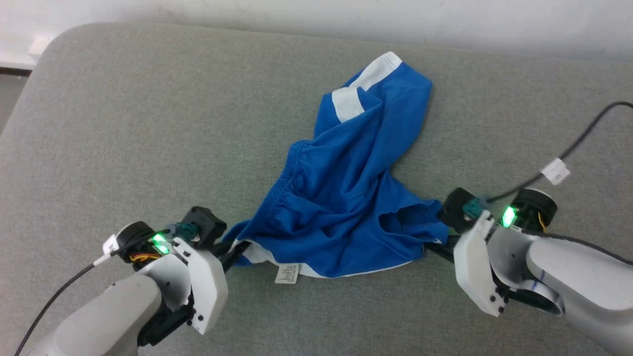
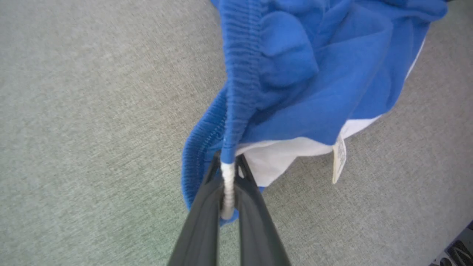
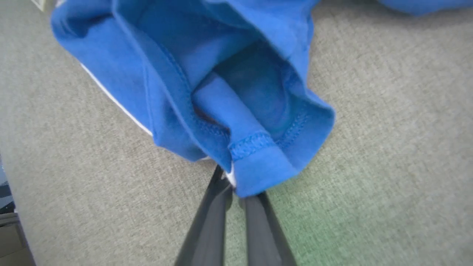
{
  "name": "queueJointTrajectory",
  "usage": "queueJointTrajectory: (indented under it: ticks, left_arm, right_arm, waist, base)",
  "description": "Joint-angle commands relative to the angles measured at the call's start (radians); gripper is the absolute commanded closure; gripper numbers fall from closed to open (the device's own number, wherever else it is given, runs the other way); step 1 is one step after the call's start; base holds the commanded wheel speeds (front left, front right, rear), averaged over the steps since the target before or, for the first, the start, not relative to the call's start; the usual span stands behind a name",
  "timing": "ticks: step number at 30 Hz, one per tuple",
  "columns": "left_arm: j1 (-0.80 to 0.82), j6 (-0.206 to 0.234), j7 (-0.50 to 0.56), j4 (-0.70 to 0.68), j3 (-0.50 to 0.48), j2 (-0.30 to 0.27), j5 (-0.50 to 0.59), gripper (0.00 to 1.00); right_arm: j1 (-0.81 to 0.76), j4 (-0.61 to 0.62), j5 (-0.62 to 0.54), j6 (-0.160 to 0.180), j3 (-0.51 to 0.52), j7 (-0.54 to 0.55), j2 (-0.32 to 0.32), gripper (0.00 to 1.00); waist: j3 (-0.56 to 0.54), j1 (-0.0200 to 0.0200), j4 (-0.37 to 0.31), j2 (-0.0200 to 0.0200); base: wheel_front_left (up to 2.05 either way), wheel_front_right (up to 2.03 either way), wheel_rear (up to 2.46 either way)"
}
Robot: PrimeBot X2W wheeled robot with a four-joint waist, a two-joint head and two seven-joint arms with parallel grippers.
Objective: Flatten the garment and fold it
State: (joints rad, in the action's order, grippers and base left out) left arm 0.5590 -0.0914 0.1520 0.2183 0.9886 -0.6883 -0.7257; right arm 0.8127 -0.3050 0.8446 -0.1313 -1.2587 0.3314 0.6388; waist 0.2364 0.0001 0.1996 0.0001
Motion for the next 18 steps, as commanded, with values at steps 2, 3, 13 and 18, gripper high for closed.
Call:
queueJointTrajectory:
  ticks: [2,3,13,18]
  left_arm:
    - [-0.027,0.027,-0.034,-0.009,-0.025,-0.009,-0.018,1.00]
    - [-0.038,0.037,-0.052,-0.019,-0.036,-0.014,-0.026,1.00]
    - [-0.031,0.100,-0.170,-0.224,-0.176,-0.063,-0.100,1.00]
    - [0.076,0.102,-0.204,-0.289,-0.259,-0.044,-0.128,1.00]
  right_arm:
    - [-0.033,0.022,0.011,0.001,-0.010,-0.085,0.024,1.00]
    - [-0.036,0.039,0.017,0.001,-0.002,-0.121,0.039,1.00]
    - [-0.054,0.279,0.108,0.001,0.230,-0.323,0.198,1.00]
    - [-0.015,0.288,0.109,0.001,0.387,-0.366,0.211,1.00]
  waist:
    - [-0.048,-0.0001,-0.028,-0.0001]
    - [-0.062,-0.0001,-0.036,-0.0001]
    - [-0.162,-0.0001,-0.112,-0.0001]
    - [-0.154,-0.0001,-0.141,-0.0001]
  base:
    - [0.00,0.00,0.00]
    - [0.00,0.00,0.00]
    - [0.00,0.00,0.00]
    - [0.00,0.00,0.00]
